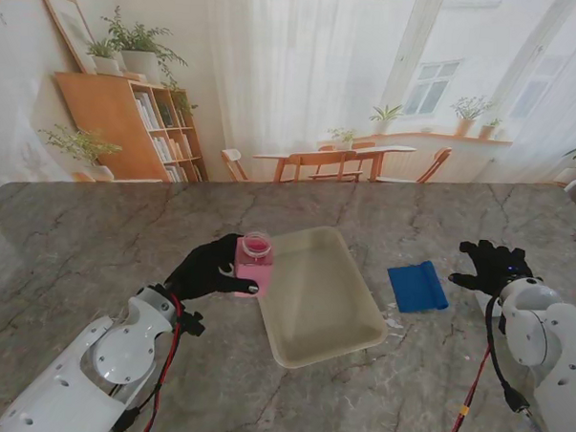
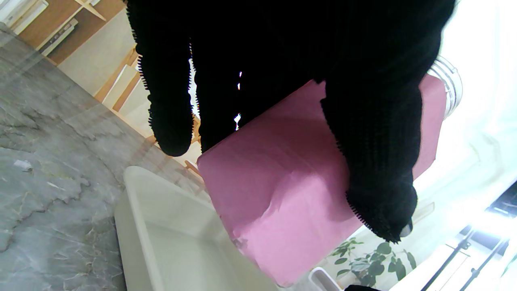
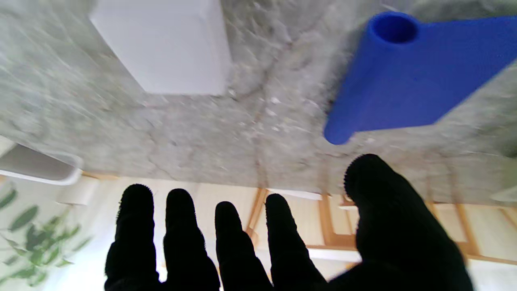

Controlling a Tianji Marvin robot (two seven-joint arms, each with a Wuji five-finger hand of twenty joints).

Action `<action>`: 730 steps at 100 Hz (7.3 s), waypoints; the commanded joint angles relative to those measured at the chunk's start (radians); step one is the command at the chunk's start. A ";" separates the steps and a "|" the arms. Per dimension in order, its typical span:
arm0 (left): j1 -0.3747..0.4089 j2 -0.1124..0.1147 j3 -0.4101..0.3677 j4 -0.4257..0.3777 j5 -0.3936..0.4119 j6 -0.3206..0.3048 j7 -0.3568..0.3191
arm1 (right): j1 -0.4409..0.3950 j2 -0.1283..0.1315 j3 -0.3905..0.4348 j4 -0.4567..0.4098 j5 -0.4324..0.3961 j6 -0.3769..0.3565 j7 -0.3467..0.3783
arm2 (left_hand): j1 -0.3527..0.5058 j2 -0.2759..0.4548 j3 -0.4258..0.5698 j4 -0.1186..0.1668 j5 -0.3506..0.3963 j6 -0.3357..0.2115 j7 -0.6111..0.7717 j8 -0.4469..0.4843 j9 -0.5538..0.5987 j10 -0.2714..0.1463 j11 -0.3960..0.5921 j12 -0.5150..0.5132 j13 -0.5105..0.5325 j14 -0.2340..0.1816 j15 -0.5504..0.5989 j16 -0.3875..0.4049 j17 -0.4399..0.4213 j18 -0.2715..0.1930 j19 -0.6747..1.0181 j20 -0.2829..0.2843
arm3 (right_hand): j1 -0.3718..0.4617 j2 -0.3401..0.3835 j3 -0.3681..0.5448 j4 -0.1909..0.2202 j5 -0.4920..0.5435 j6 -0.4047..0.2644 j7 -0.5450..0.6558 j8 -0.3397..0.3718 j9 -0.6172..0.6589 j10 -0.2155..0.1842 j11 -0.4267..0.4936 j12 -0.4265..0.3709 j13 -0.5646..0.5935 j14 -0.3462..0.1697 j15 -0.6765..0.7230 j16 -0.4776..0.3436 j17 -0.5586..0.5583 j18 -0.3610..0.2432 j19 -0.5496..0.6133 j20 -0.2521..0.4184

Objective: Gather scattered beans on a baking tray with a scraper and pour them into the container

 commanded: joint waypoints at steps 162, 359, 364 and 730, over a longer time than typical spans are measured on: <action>-0.019 -0.001 0.028 0.006 -0.034 0.041 -0.033 | -0.011 -0.012 -0.058 0.186 0.067 0.141 -0.180 | 0.249 0.132 0.171 0.017 0.115 -0.133 0.326 0.132 0.147 -0.140 0.150 0.105 0.046 -0.015 0.059 0.030 -0.011 0.017 0.013 0.060 | 0.410 -0.498 0.658 -0.210 0.162 -0.036 0.918 0.130 0.362 -0.089 0.766 0.251 0.677 -0.192 0.594 -0.018 0.968 -0.391 0.384 -0.130; 0.004 0.015 -0.011 0.000 -0.011 -0.021 -0.071 | 0.263 -0.124 -0.535 -0.143 0.523 -0.367 -0.360 | 0.247 0.113 0.172 0.016 0.133 -0.131 0.314 0.143 0.172 -0.143 0.159 0.112 0.067 -0.012 0.073 0.041 0.007 0.027 0.020 0.071 | 0.386 -0.477 0.638 -0.197 0.163 -0.136 1.011 0.050 0.393 -0.165 0.775 0.234 0.705 -0.245 0.542 0.008 0.988 -0.440 0.348 -0.102; 0.004 0.015 -0.012 0.001 -0.011 -0.023 -0.071 | 0.270 -0.124 -0.543 -0.136 0.525 -0.386 -0.358 | 0.247 0.112 0.172 0.016 0.135 -0.131 0.314 0.143 0.173 -0.143 0.160 0.112 0.067 -0.011 0.073 0.041 0.007 0.027 0.020 0.071 | 0.385 -0.477 0.639 -0.198 0.163 -0.138 1.012 0.050 0.394 -0.166 0.776 0.234 0.706 -0.246 0.541 0.008 0.988 -0.440 0.347 -0.101; 0.021 0.011 -0.022 -0.021 0.010 -0.038 -0.037 | 0.563 -0.064 -0.700 0.029 0.201 -0.829 -0.291 | 0.243 0.112 0.172 0.016 0.133 -0.138 0.317 0.141 0.173 -0.148 0.160 0.111 0.071 -0.019 0.072 0.045 0.013 0.020 0.020 0.074 | -0.137 -0.106 0.254 -0.055 0.189 -0.259 0.133 0.069 0.414 -0.322 0.297 0.123 0.491 -0.334 0.269 0.105 0.478 -0.155 0.133 0.074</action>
